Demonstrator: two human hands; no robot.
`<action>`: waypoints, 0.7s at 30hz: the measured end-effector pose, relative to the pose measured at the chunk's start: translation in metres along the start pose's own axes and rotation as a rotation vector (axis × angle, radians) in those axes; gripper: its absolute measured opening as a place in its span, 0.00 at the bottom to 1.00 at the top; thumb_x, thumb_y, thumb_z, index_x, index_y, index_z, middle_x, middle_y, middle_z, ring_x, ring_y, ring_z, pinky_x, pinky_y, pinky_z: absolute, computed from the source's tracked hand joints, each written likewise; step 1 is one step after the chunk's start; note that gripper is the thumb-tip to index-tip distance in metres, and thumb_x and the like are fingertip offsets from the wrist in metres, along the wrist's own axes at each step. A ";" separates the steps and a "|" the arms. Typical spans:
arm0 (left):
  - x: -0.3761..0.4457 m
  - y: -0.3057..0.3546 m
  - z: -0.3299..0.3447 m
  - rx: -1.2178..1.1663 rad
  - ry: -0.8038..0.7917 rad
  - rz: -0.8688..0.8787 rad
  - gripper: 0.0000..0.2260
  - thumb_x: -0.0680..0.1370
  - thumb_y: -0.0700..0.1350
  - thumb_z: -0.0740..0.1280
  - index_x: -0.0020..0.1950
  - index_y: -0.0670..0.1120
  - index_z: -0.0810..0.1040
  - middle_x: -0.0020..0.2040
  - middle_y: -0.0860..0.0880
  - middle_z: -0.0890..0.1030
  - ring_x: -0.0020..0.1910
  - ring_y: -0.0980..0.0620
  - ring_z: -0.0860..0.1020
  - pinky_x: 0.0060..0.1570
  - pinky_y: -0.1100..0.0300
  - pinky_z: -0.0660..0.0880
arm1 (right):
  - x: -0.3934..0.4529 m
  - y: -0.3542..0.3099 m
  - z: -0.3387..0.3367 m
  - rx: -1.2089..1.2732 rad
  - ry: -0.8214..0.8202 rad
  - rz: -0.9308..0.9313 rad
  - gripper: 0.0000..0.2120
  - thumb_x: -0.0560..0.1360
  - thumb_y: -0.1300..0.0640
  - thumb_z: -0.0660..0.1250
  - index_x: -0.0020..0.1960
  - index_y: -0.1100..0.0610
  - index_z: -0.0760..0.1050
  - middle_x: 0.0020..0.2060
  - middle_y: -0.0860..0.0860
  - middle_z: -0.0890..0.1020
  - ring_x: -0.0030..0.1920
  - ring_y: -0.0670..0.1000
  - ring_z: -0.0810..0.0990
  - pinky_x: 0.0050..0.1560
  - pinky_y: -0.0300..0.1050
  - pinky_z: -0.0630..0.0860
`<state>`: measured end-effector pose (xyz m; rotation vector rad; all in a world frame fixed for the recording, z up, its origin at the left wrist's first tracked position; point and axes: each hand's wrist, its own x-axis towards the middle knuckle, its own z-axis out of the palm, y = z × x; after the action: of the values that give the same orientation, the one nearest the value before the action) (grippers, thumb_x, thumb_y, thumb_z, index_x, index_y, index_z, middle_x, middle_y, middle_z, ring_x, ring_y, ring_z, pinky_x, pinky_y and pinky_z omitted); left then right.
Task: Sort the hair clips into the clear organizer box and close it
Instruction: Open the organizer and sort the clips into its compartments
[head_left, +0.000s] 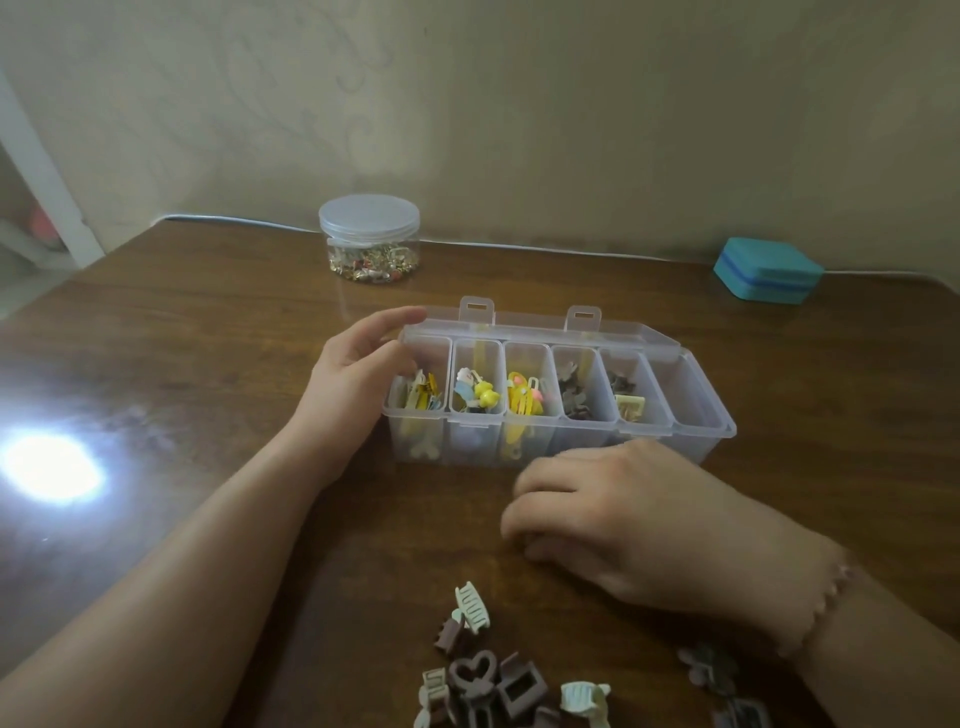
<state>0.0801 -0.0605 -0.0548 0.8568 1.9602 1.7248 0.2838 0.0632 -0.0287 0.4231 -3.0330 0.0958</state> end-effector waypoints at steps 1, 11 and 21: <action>0.000 -0.001 0.000 0.005 0.000 -0.001 0.27 0.66 0.45 0.62 0.65 0.52 0.79 0.41 0.71 0.82 0.46 0.76 0.76 0.53 0.62 0.69 | -0.006 0.003 -0.004 0.029 0.045 0.015 0.09 0.78 0.48 0.62 0.57 0.44 0.75 0.49 0.41 0.80 0.47 0.41 0.78 0.43 0.41 0.79; 0.005 -0.008 -0.004 -0.005 0.020 0.001 0.25 0.65 0.44 0.63 0.61 0.54 0.82 0.58 0.53 0.83 0.62 0.54 0.78 0.64 0.50 0.74 | -0.057 0.055 -0.034 0.037 0.346 0.689 0.13 0.71 0.34 0.56 0.51 0.37 0.73 0.46 0.42 0.77 0.47 0.43 0.74 0.44 0.48 0.76; 0.002 -0.004 0.000 0.023 0.017 0.021 0.26 0.65 0.43 0.62 0.63 0.50 0.80 0.43 0.64 0.84 0.48 0.72 0.78 0.54 0.63 0.72 | -0.029 -0.002 -0.026 0.261 0.316 0.079 0.14 0.74 0.55 0.69 0.60 0.50 0.78 0.57 0.44 0.79 0.59 0.46 0.77 0.57 0.45 0.75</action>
<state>0.0775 -0.0595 -0.0584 0.8765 1.9922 1.7302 0.3137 0.0713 -0.0048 0.2726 -2.7303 0.5164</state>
